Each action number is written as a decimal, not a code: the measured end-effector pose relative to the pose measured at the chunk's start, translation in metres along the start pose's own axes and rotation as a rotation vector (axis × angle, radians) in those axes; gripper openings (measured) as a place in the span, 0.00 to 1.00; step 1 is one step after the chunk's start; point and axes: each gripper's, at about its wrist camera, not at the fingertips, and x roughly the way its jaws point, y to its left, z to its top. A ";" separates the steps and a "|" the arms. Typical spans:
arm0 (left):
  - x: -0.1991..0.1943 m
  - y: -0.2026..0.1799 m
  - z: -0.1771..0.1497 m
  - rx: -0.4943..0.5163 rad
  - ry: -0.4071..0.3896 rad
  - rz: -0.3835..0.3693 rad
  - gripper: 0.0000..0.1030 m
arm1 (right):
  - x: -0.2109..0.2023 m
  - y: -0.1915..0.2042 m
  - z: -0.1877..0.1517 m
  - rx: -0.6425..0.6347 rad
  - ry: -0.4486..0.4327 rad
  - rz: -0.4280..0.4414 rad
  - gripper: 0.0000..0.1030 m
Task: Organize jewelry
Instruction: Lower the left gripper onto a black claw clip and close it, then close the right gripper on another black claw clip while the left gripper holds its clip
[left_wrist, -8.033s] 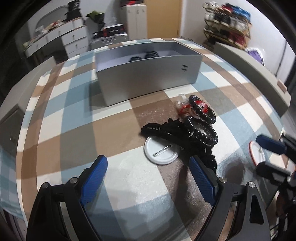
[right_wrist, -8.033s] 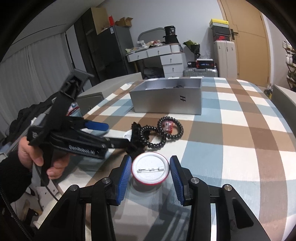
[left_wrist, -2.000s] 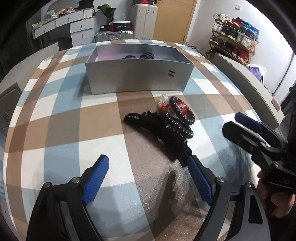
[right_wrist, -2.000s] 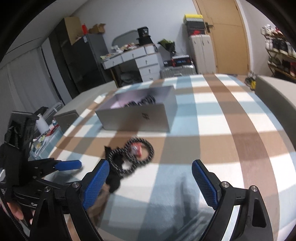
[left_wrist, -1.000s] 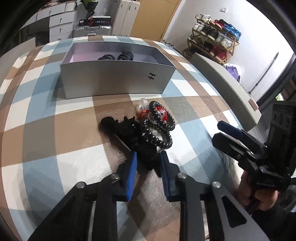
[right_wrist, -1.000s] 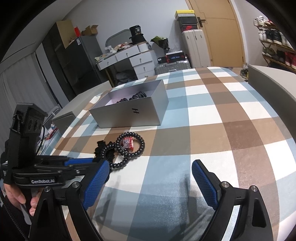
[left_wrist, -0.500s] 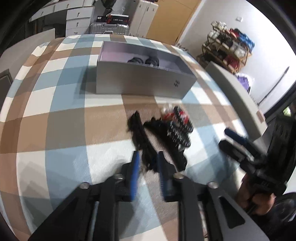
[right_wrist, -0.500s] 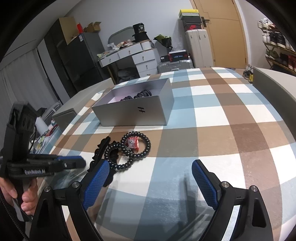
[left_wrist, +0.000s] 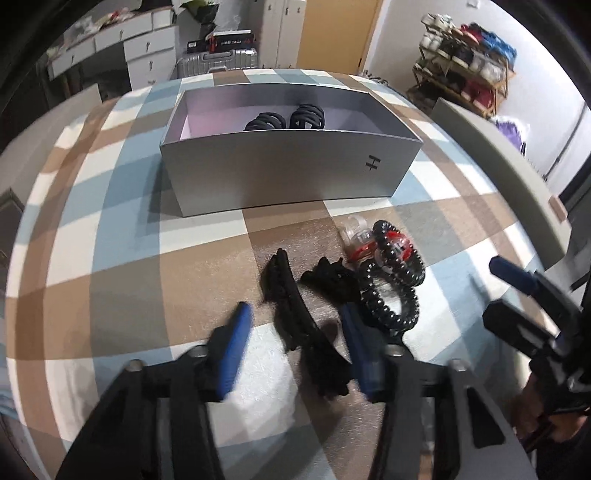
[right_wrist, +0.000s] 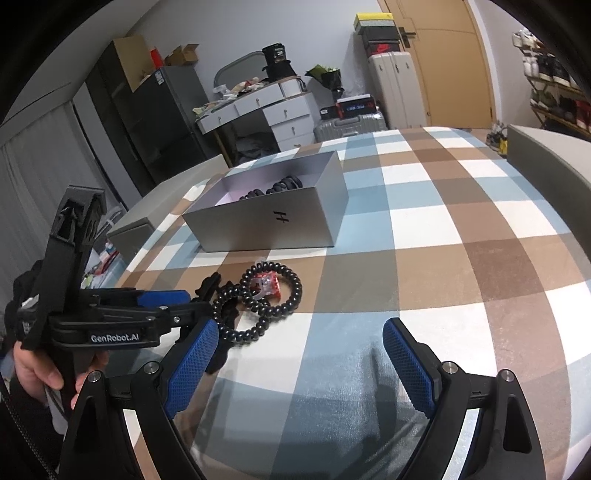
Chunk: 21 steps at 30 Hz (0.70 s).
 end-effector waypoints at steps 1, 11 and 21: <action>0.000 0.001 -0.001 0.006 -0.002 0.010 0.29 | 0.001 0.001 0.000 -0.005 0.002 0.001 0.89; -0.004 -0.003 -0.004 0.097 -0.006 0.027 0.10 | 0.001 0.012 -0.004 -0.053 0.022 -0.005 0.89; -0.019 0.005 -0.012 0.116 -0.090 0.120 0.09 | 0.009 0.038 -0.018 -0.109 0.107 0.019 0.88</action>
